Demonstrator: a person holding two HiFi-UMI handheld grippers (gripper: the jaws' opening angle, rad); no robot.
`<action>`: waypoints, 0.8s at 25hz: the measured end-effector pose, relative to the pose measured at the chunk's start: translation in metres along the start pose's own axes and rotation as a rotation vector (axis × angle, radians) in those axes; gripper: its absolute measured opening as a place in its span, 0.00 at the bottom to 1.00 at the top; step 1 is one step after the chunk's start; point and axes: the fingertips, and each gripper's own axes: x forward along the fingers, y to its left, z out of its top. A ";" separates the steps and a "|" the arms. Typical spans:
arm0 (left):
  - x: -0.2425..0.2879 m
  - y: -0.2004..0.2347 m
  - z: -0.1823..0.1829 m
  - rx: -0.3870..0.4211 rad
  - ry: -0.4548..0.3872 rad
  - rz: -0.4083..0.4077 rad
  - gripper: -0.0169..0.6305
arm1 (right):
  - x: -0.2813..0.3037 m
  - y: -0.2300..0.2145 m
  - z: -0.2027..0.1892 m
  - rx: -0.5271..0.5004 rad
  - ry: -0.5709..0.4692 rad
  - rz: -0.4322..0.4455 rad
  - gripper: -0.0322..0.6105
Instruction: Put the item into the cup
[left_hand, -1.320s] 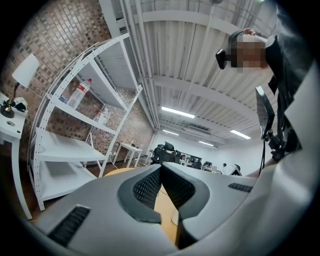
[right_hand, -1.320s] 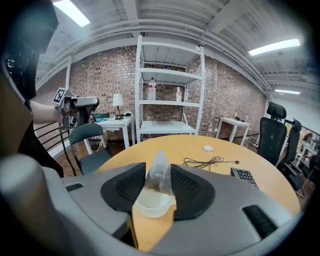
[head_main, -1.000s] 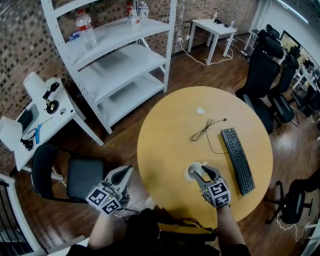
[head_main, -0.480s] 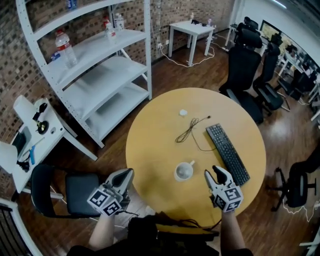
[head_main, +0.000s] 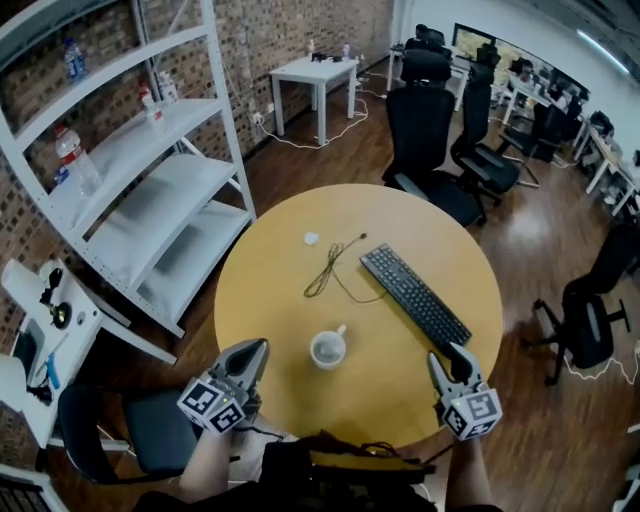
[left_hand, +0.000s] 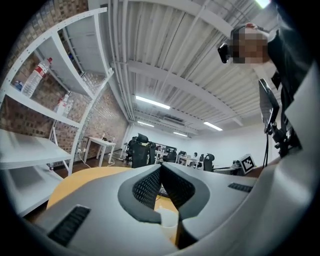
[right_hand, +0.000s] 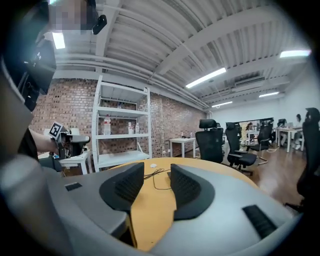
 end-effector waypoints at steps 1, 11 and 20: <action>0.006 -0.003 0.000 0.002 0.001 -0.011 0.03 | -0.009 -0.007 -0.002 0.011 -0.020 -0.023 0.31; 0.044 -0.038 0.001 0.009 -0.012 -0.094 0.03 | -0.076 -0.054 0.001 0.092 -0.155 -0.206 0.06; 0.026 -0.030 0.001 0.010 -0.013 -0.045 0.03 | -0.061 -0.057 0.021 0.102 -0.218 -0.185 0.06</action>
